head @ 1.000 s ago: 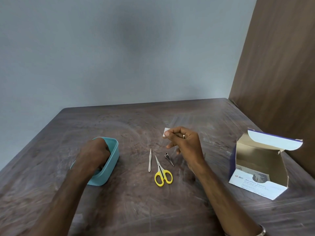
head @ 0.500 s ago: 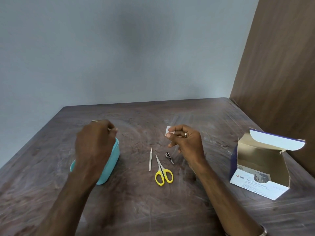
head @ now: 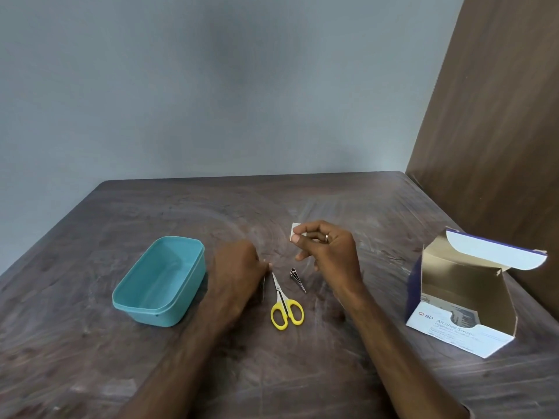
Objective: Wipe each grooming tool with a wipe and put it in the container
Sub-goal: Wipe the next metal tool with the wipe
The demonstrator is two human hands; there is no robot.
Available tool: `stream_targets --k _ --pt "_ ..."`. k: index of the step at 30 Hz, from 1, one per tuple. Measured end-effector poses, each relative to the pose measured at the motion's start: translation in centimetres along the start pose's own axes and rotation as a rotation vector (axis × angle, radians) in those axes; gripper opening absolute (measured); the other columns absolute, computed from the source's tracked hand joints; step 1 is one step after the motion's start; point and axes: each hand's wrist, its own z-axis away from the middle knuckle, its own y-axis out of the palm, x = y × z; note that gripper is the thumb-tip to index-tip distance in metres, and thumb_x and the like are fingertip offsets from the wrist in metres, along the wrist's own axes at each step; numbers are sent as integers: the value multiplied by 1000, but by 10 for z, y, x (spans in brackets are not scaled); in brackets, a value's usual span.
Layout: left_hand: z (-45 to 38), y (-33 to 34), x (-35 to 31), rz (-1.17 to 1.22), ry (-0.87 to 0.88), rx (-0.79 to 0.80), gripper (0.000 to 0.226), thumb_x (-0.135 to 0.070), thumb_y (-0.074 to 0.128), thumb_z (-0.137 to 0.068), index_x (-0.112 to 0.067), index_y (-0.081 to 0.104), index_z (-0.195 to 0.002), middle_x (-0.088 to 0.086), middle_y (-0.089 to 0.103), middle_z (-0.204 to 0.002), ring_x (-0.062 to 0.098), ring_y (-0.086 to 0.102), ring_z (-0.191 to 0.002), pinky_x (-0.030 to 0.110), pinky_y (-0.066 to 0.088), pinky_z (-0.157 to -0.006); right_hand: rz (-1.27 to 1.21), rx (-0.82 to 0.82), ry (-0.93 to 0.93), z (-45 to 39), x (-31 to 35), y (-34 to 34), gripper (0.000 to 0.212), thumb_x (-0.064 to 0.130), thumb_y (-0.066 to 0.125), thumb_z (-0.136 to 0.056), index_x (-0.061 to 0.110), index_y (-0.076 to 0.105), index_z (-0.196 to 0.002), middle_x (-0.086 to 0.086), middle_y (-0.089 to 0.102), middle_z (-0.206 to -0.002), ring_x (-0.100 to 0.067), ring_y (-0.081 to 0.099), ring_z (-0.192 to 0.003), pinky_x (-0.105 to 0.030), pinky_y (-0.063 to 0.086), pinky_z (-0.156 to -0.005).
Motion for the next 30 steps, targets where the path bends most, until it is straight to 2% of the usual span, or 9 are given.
stream_targets --k 2,5,8,10,12,15,19,25,30 --pt "-3 2 2 6 14 -2 28 -40 70 -87 -13 77 -86 4 73 -80 15 65 -73 29 48 -65 28 12 -2 1 0 1 6 2 75 -84 6 76 -88 -1 77 -103 -23 71 -66 -10 40 -42" --pt "-4 2 3 40 28 -8 21 -32 68 -89 -13 77 -86 4 74 -82 16 66 -75 27 47 -66 70 27 -2 0 -3 1 7 4 76 -84 10 76 -87 -1 77 -101 -20 72 -65 -9 40 -42" --pt "-3 2 5 137 35 -59 23 -29 66 -89 -13 76 -76 4 73 -74 16 66 -68 31 51 -65 118 49 -9 -1 -6 2 7 8 77 -84 13 77 -89 1 77 -99 -18 72 -61 -10 41 -45" --pt "0 2 8 331 21 -134 28 -30 69 -88 -14 72 -65 3 69 -59 17 65 -54 35 56 -61 130 63 -20 -1 -7 4 7 9 78 -83 12 78 -90 4 77 -98 -12 71 -60 -12 47 -51" --pt "4 0 10 606 -22 -189 26 -30 72 -86 -14 72 -66 4 68 -54 15 63 -45 32 56 -51 168 79 -40 -1 -9 5 7 14 79 -83 16 79 -89 9 77 -96 -9 71 -62 -17 53 -58" --pt "10 -4 11 974 -65 -182 18 -26 75 -85 -10 75 -76 8 73 -65 19 67 -51 30 57 -52 265 123 -72 0 -13 7 8 28 81 -81 27 80 -89 14 77 -98 -4 73 -76 -29 61 -70" --pt "13 -6 6 1257 -68 -121 14 -18 76 -84 -4 75 -82 13 75 -71 25 70 -59 29 58 -55 341 168 -102 5 -12 9 21 41 81 -77 30 80 -95 13 78 -92 0 73 -80 -37 62 -77" --pt "13 0 3 1394 -69 -54 20 -18 79 -81 -2 75 -92 16 77 -80 24 74 -68 24 57 -56 346 131 -163 6 -12 9 22 35 83 -78 25 80 -98 9 79 -86 -2 73 -76 -41 62 -73" --pt "11 2 8 1350 2 18 21 -19 76 -83 -8 76 -101 12 77 -85 25 74 -75 30 59 -64 352 135 -196 7 -11 9 21 41 75 -82 26 80 -95 12 77 -81 -6 73 -71 -44 60 -68"
